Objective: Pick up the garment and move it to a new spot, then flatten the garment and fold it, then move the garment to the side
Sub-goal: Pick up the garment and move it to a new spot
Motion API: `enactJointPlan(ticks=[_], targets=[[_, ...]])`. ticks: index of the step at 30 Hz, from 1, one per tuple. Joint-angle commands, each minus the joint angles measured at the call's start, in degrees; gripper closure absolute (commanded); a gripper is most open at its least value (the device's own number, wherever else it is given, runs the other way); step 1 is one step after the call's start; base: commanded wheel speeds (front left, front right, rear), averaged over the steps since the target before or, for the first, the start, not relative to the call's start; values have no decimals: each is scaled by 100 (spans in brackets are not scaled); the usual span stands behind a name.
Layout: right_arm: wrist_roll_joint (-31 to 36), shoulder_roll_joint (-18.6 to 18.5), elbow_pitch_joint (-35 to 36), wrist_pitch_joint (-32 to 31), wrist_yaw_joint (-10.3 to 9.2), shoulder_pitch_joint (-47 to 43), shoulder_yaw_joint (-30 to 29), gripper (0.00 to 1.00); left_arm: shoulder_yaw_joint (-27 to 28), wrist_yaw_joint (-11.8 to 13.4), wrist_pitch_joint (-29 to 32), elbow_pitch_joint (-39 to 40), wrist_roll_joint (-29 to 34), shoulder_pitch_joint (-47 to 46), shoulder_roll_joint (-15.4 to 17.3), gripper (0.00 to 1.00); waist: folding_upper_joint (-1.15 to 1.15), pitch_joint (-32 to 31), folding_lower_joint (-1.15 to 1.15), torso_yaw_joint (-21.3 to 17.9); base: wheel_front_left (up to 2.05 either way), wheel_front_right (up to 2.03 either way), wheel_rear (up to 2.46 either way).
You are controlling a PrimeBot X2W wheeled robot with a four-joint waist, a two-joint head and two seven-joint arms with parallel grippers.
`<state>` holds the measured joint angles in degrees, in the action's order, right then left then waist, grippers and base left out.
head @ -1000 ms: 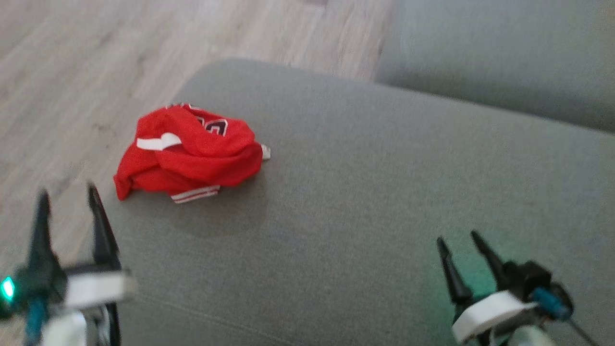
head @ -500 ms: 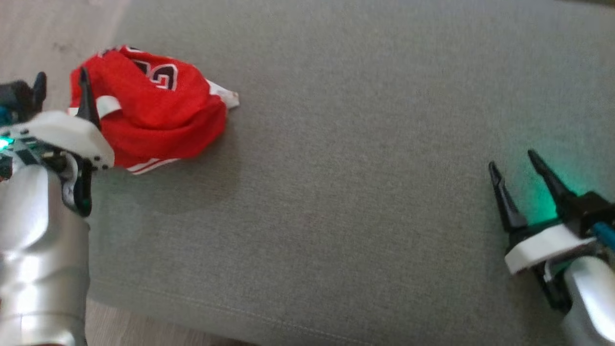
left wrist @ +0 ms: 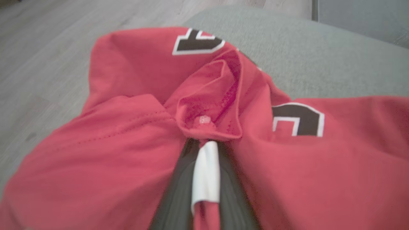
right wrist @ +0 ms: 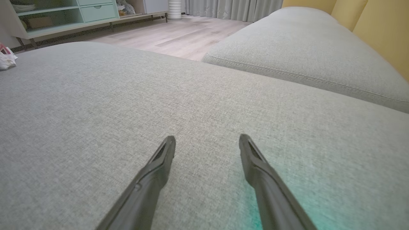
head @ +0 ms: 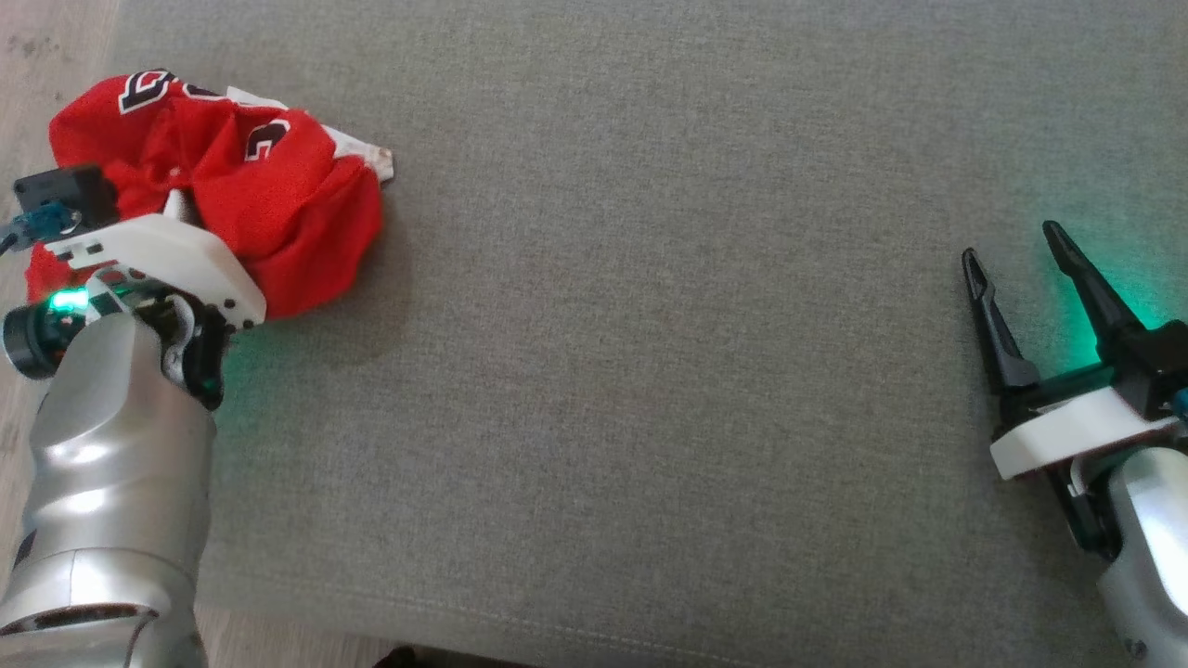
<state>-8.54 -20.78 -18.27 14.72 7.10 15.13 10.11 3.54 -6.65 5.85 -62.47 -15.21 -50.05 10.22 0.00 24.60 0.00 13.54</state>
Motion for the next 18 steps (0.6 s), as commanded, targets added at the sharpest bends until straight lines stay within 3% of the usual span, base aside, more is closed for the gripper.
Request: enactJointPlan(ticks=[1, 5, 9, 18], targets=[[57, -73, 10, 28, 39, -64, 53, 0, 52, -36, -144, 79, 3, -115, 290, 100, 0, -36, 0, -14, 0, 0, 0], [86, 58, -80, 28, 39, -113, 60, 0, -46, -63, -712, 127, -22, -340, 343, 100, 0, -263, 0, -42, 0, 0, 0], [33, 404, -221, 28, 39, -149, 195, 0, -504, -80, -1159, 515, 41, -699, 443, 100, 0, -851, 0, -254, 0, 0, 0], [-122, 1047, -387, 28, 39, -402, 436, 0, -1691, -82, -864, 2222, -585, -1029, 843, 100, 0, -2116, 0, -1351, 0, 0, 0]])
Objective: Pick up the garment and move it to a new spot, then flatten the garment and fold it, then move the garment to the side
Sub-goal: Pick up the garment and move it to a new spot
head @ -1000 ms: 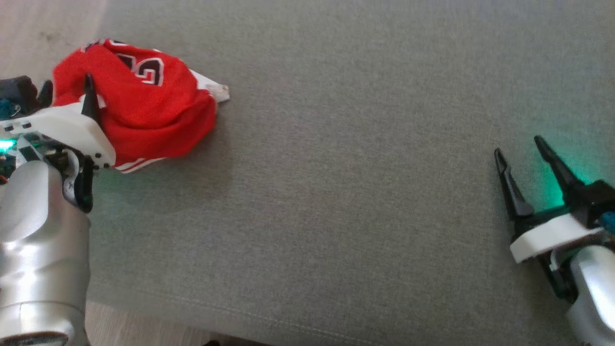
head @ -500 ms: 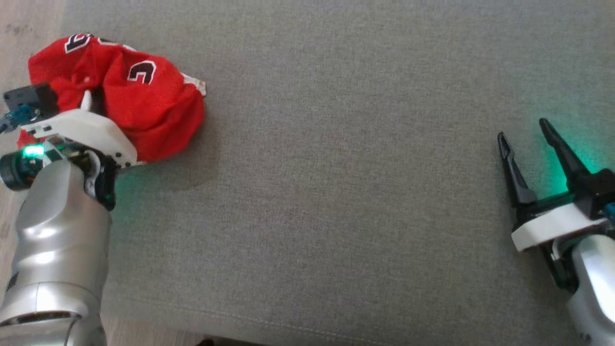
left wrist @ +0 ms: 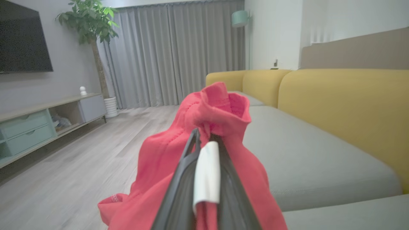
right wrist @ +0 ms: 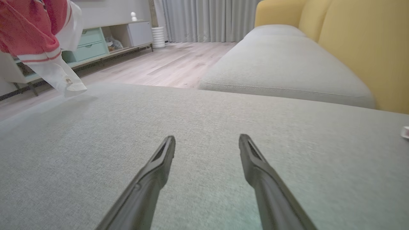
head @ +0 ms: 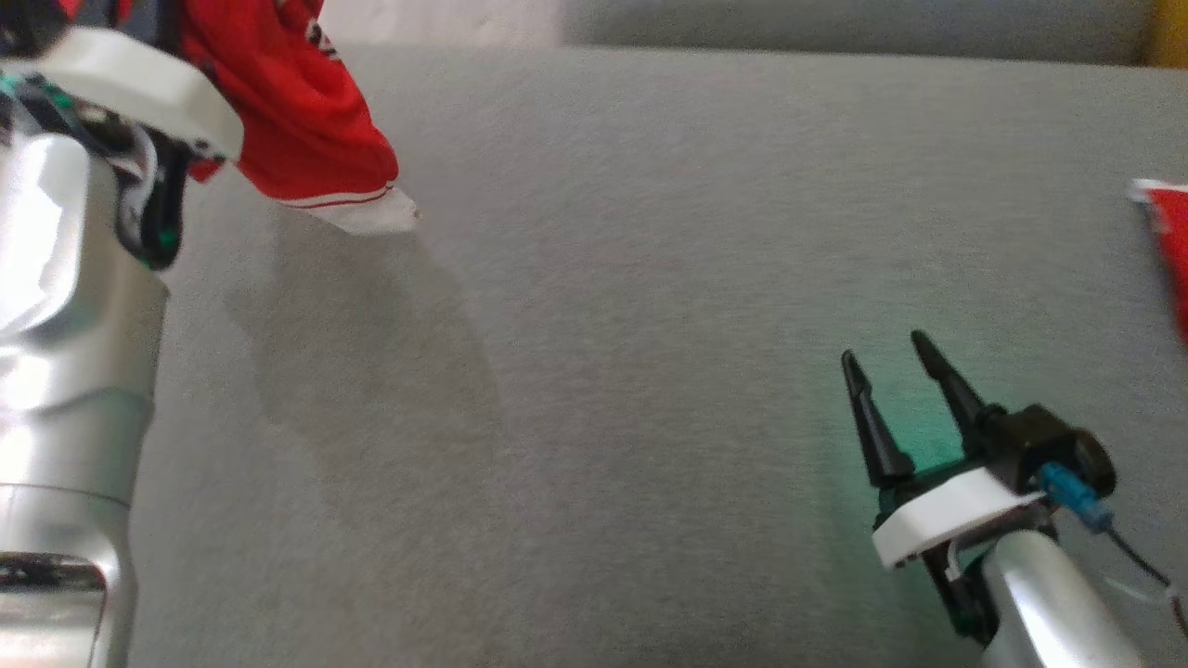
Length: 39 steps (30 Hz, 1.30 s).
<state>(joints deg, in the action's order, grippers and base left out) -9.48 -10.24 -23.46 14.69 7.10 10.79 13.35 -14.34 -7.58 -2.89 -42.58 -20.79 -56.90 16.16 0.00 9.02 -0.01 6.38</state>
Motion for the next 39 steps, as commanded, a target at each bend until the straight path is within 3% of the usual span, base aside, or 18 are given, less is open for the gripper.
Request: enactJointPlan(ticks=[1, 7, 12, 20, 27, 28, 29, 30, 33, 35, 39], targets=[[-39, 38, 149, 30, 39, 10, 110, 0, 24, 10, 88, 458, -113, -363, 294, 100, 0, -622, 1, -790, 0, 0, 0], [-69, 261, 271, 30, 39, -28, 168, 0, -231, 10, 460, 1585, -513, -415, 333, 100, 0, -766, 1, -1777, 0, 0, 0], [-94, 353, 323, 30, 39, -83, 173, 0, -342, 95, 495, 1964, -571, -487, 63, 100, 0, -717, 1, -2391, 0, 0, 0], [-116, 467, 408, 30, 39, -21, 194, 0, -619, 79, 554, 1559, -874, 16, -366, 100, 0, -397, 1, -2836, 0, 0, 0], [-158, 569, 400, 30, 39, 56, 278, 0, -894, 42, -179, 504, -965, 1190, -481, 100, 0, -158, 1, -2943, 0, 0, 0], [-163, 575, 387, 30, 39, 53, 274, 0, -897, 55, -356, 341, -964, 1346, -511, 79, 0, -146, 1, -2921, 0, 0, 0], [-167, 579, 373, 30, 39, 46, 265, 0, -914, 66, -533, 186, -942, 1493, -531, 11, 0, -144, 1, -2889, 0, 0, 0], [-168, 579, 358, 30, 39, 37, 265, 0, -936, 81, -724, 45, -901, 1632, -531, 0, 0, -149, 1, -2853, 0, 0, 0], [-169, 560, 305, 30, 39, -9, 252, 0, -849, 310, -1118, -204, -795, 2043, -539, 0, 0, -251, 1, -2684, 0, 0, 0], [-178, 530, 273, 30, 39, -69, 213, 0, -722, 627, -1197, -98, -620, 2367, -538, 0, 0, -379, 1, -2523, 0, 0, 0], [-205, 492, 252, 30, 39, -286, 50, 0, 35, 1230, -1207, 1319, -158, 3474, -744, 0, 0, -701, 1, -2065, 0, 0, 0]])
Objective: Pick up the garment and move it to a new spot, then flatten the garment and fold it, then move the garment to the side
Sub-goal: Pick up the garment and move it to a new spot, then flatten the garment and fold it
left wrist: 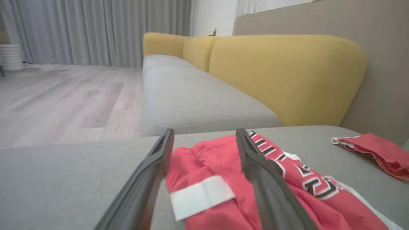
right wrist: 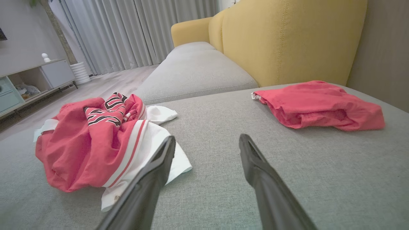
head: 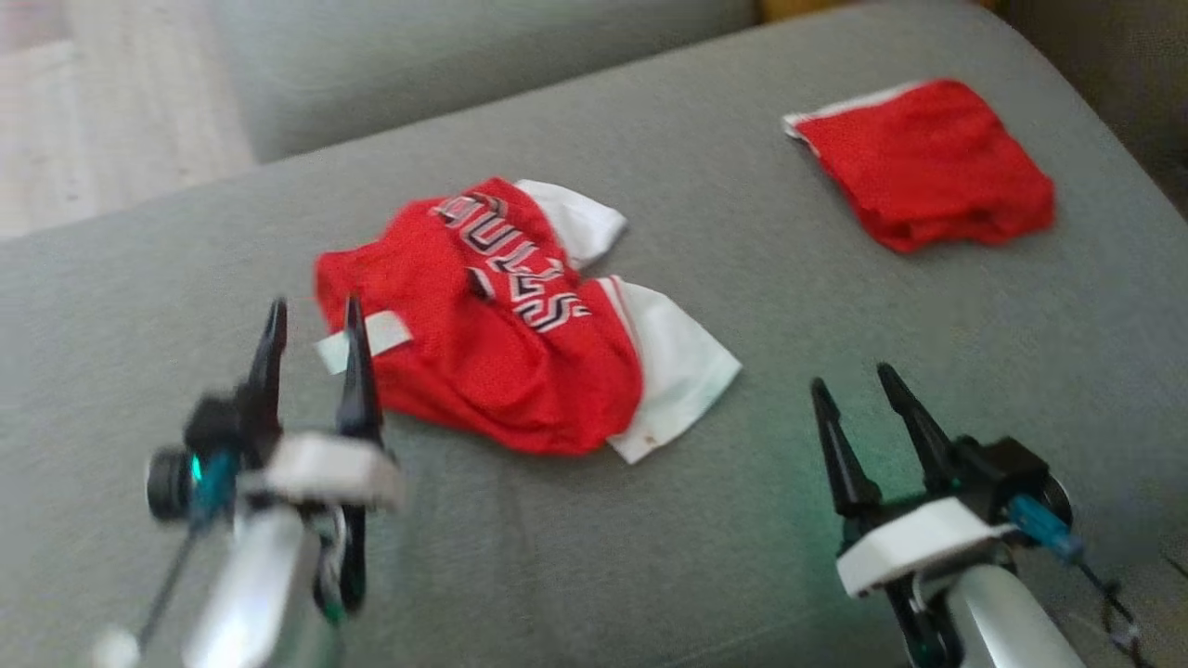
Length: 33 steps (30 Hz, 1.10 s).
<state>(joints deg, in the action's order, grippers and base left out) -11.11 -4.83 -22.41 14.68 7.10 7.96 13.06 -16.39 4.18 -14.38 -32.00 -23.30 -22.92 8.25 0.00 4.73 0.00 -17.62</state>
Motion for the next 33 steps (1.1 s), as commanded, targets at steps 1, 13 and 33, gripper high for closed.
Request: enactJointPlan(ticks=[1, 13, 33], targets=[[-45, -52, 144, 32, 39, -69, 24, 0, 385, 116, -60, 599, 233, 401, -35, 0, 0, -350, 0, 465, 0, 0, 0], [107, 68, 108, 32, 39, -874, -449, 0, 1011, 1, -61, 2534, 1449, 2822, -476, 0, 0, -1096, 0, 1594, 0, 0, 0], [197, 171, 310, 32, 39, -1192, -641, 0, 1316, -55, -62, 2791, 1920, 3540, -532, 0, 0, -1328, 0, 1758, 0, 0, 0]])
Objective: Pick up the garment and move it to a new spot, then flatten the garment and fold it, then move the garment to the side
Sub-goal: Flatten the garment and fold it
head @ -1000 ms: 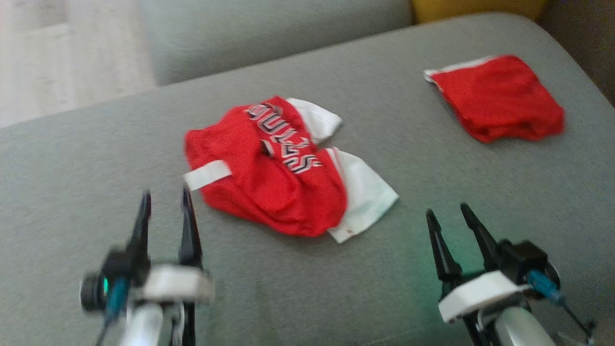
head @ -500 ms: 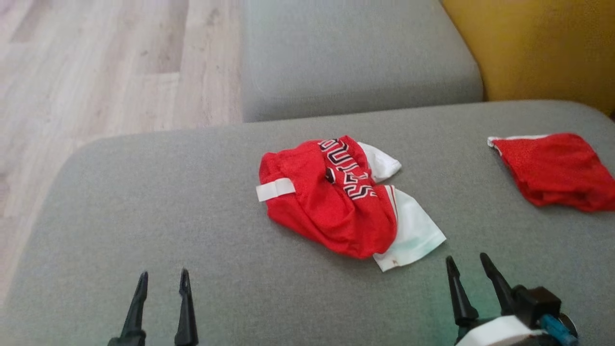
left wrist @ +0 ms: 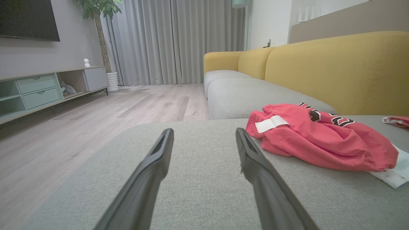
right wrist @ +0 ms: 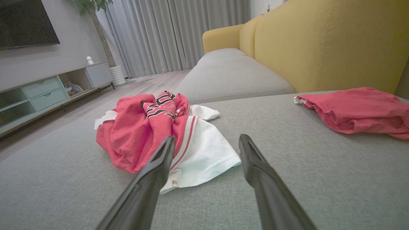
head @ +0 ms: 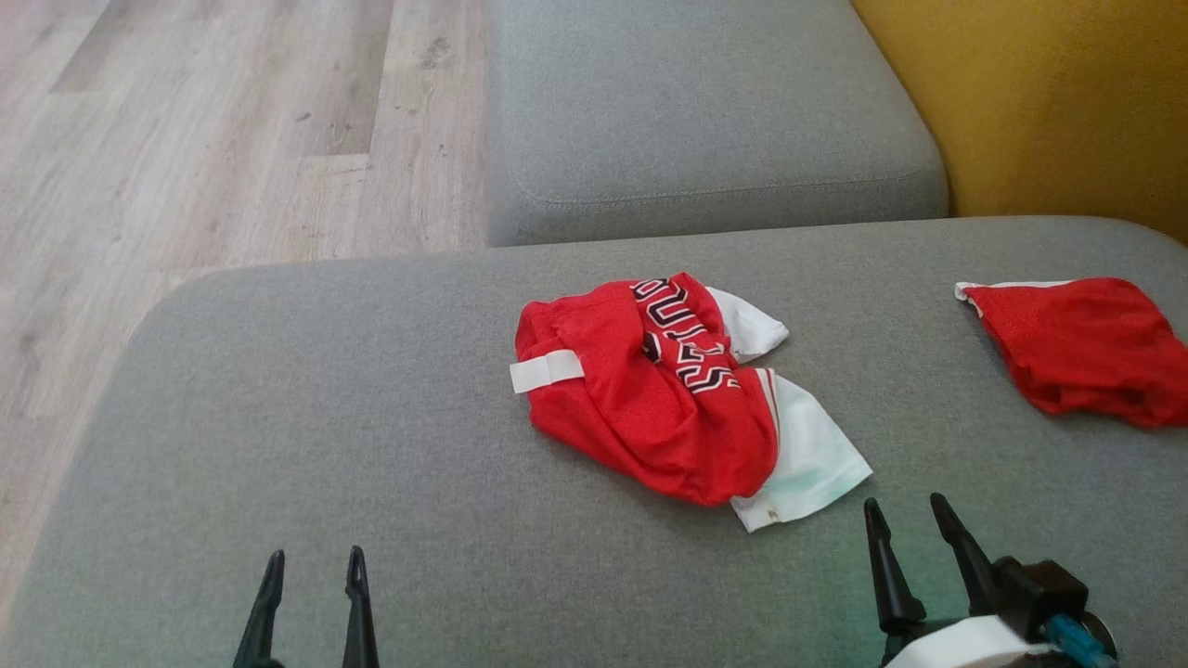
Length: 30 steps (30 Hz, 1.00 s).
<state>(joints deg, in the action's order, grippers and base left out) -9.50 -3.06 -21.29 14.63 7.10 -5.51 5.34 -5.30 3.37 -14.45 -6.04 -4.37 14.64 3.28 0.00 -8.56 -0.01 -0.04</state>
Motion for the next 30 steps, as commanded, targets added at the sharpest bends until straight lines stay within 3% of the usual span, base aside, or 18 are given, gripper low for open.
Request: enactJointPlan(ticks=[1, 18, 24, 30], targets=[[31, -5, 204, 37, 39, 152, 137, 0, 202, 31, -54, 188, 44, -214, -36, 0, 0, 10, 1, 7, 0, 0, 0], [1, 10, 227, 37, 39, 182, 268, 0, 69, 19, -54, 24, 91, -300, -39, 0, 0, 125, 1, -109, 0, 0, 0], [-42, -18, 284, 37, 39, 298, 351, 0, -312, -51, -54, -238, 35, -526, -40, 0, 0, 336, 1, -484, 0, 0, 0], [-85, -104, 382, 37, 39, 488, 490, 0, -1044, -124, -54, -637, 134, -1205, -40, 0, 0, 796, 1, -1039, 0, 0, 0]])
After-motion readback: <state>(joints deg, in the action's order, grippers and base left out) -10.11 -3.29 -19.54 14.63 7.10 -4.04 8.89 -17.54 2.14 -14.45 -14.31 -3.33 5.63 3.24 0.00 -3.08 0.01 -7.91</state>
